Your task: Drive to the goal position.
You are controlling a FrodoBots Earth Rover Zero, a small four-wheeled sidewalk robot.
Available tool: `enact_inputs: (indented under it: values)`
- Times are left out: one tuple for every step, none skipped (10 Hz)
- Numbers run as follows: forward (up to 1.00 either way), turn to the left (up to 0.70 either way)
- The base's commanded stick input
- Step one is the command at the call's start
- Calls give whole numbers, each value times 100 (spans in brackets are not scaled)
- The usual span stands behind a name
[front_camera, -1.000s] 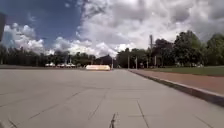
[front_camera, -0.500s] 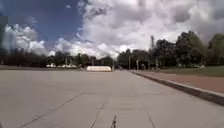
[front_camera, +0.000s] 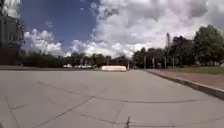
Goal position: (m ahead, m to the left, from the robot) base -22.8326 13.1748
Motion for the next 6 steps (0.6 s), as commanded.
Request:
enact_inputs:
  values:
    - [100, 40]
    - [100, 40]
    - [100, 40]
    - [100, 40]
    - [100, 40]
    - [100, 40]
